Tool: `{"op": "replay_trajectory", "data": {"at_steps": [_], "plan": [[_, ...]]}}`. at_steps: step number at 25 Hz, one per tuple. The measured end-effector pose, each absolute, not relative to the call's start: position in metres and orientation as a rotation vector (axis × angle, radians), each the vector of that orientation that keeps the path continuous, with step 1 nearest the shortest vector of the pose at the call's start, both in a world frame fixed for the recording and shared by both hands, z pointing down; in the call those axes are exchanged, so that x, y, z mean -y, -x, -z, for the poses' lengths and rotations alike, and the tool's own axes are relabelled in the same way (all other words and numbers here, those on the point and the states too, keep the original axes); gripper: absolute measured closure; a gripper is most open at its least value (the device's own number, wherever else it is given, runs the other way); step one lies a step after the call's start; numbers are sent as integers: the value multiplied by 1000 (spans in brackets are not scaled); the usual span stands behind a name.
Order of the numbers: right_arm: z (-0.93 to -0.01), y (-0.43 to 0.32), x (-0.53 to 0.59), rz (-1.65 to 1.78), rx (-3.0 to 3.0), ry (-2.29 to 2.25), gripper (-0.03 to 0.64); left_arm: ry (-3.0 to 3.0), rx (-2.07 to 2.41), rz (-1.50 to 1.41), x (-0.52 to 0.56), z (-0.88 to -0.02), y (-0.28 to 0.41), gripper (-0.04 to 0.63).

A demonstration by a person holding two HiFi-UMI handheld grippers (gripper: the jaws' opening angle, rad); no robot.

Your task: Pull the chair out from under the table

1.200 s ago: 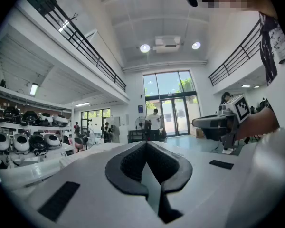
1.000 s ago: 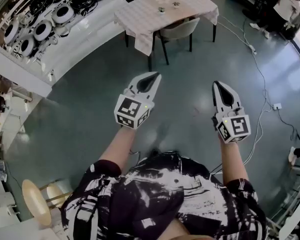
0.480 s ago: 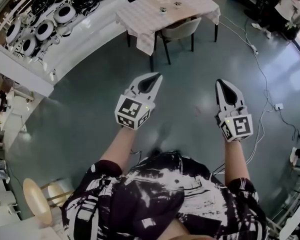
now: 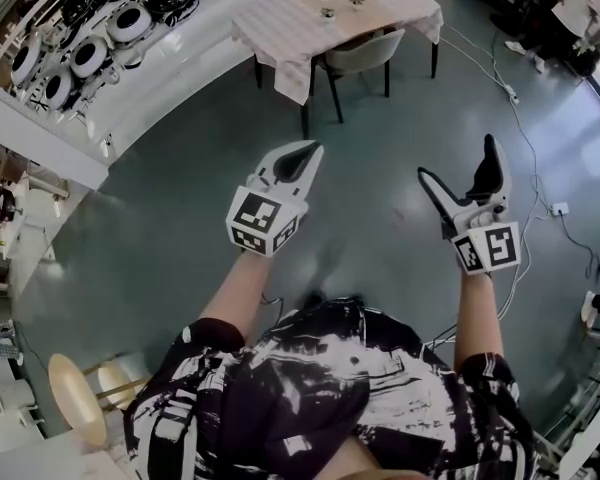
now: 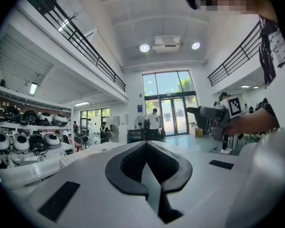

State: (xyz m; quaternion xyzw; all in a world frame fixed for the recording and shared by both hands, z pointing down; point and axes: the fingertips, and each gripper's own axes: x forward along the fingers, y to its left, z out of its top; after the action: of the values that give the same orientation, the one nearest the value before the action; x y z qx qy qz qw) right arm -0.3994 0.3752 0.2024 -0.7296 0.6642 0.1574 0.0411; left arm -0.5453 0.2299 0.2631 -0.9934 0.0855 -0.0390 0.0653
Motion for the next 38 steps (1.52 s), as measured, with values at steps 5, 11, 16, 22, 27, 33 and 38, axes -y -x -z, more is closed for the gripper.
{"op": "replay_trajectory", "data": {"at_steps": [5,11,16,22,27,33,38], "plan": [[-201,405,-368,-465,-2033,2258,41,2999,-237,145,-221,-263,553,595],[-211,417,-357,-447,-1996,2317,41,3007,-181,163,-201,-274,566,595],[-216,423,-350,-438,-1927,2401,43,3010,-104,166,-178,-279,566,595],[-232,405,-338,-404,-1912,2458,43,3026,-67,161,-157,-289,543,595],[-240,364,-325,-396,-1902,2460,44,3028,-58,177,-147,-295,501,595],[-246,274,-313,-418,-1892,2432,44,2995,-85,189,-129,-293,413,595],[-249,177,-308,-402,-1908,2408,46,2980,-96,196,-127,-291,309,595]]}}
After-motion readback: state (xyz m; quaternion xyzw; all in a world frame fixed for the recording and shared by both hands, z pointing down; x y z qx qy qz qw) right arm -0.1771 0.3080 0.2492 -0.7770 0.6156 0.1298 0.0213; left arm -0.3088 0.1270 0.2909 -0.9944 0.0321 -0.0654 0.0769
